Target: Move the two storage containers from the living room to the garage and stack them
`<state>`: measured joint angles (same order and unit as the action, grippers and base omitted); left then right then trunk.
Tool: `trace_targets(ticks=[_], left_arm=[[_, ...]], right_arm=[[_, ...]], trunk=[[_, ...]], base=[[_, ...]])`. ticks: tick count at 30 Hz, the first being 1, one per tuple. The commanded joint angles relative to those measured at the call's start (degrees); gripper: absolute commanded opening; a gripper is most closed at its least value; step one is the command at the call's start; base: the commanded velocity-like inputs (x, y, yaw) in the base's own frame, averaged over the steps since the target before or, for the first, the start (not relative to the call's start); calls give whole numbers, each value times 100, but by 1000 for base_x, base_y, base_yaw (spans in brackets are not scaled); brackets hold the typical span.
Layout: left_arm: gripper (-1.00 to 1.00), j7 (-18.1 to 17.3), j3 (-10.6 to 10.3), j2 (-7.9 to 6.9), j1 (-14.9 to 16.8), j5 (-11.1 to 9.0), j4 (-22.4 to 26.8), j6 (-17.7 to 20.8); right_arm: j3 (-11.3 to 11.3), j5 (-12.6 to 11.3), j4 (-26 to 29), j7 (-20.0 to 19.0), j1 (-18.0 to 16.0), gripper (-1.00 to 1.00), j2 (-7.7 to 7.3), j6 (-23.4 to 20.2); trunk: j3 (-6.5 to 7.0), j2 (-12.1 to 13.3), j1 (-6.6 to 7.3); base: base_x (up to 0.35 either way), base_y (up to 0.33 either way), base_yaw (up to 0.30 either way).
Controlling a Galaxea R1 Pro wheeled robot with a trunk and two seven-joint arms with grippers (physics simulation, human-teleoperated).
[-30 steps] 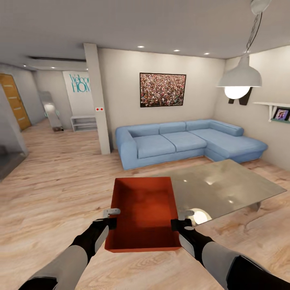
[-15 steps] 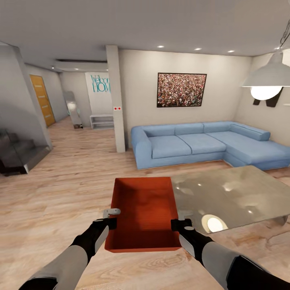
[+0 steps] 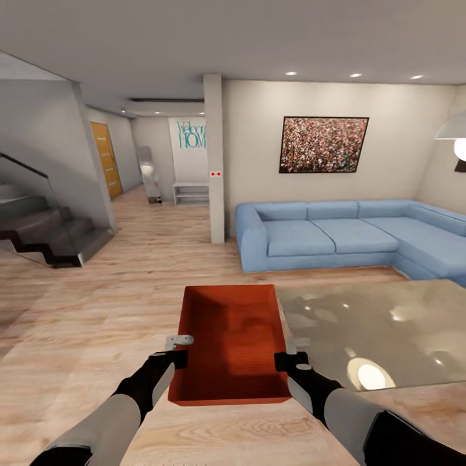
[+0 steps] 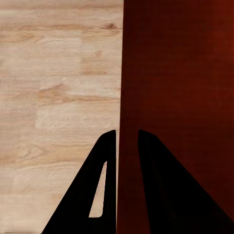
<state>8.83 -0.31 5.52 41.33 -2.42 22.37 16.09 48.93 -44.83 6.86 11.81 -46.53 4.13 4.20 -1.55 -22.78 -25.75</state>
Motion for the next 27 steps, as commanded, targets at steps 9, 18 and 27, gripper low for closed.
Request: trace_targets(ticks=[9, 18, 27], left_arm=[[-100, 92, 74, -14, 7, 102, 4, 52], [-100, 92, 75, -9, 7, 102, 4, 52], [-100, 92, 75, -7, 7, 102, 4, 52]], right_arm=[[160, 9, -71, 166, -5, -100, -105, 45], [160, 9, -71, 164, -5, -100, -97, 54], [160, 8, -71, 164, -5, -100, -100, 63]], trunk=[[-13, -14, -4], [-13, -14, -4], [-13, -14, -4]], base=[[0, 0, 270], [0, 0, 269], [0, 0, 269]])
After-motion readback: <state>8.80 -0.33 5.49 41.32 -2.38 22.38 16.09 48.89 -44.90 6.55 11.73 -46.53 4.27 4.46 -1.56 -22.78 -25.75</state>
